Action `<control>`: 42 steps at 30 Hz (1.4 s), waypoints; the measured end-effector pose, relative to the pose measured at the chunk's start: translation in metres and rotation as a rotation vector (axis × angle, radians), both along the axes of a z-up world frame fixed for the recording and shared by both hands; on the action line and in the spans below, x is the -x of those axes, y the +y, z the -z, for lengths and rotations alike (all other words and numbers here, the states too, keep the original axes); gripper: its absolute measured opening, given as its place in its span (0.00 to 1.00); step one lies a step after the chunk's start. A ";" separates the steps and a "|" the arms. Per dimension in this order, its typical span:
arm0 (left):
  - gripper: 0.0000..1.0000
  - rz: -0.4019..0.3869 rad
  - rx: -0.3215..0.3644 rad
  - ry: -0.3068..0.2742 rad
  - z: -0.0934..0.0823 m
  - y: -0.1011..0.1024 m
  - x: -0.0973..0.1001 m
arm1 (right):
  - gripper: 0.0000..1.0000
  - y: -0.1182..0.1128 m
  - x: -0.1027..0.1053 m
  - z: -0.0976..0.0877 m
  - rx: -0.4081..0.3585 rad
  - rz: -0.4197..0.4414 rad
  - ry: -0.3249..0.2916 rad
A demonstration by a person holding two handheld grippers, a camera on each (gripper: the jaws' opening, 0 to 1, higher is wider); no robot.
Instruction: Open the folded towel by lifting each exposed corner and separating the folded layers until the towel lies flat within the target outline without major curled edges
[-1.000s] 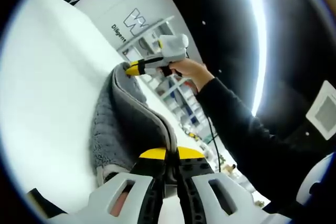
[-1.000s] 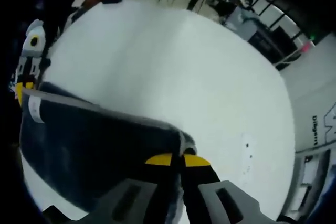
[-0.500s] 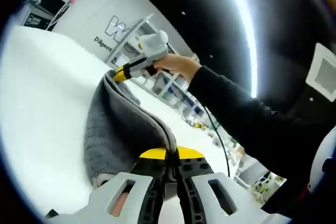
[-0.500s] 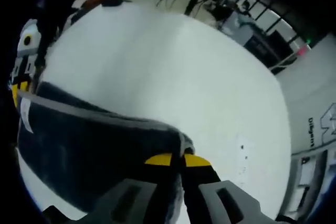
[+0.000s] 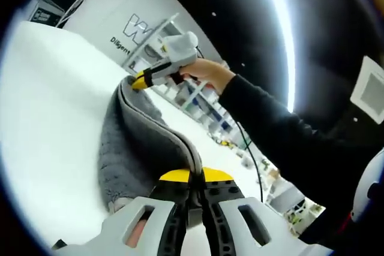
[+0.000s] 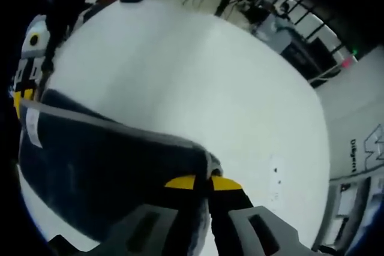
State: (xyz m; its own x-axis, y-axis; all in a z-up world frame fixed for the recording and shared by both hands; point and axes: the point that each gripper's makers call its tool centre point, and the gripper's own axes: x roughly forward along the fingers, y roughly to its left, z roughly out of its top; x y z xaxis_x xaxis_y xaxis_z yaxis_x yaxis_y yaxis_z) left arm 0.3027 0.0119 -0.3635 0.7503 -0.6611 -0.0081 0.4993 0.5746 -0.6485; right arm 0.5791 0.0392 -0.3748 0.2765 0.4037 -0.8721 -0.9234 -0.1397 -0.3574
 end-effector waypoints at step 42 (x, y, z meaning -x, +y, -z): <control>0.03 0.047 -0.054 -0.140 -0.027 -0.014 0.007 | 0.00 0.005 0.008 -0.029 -0.112 -0.006 -0.031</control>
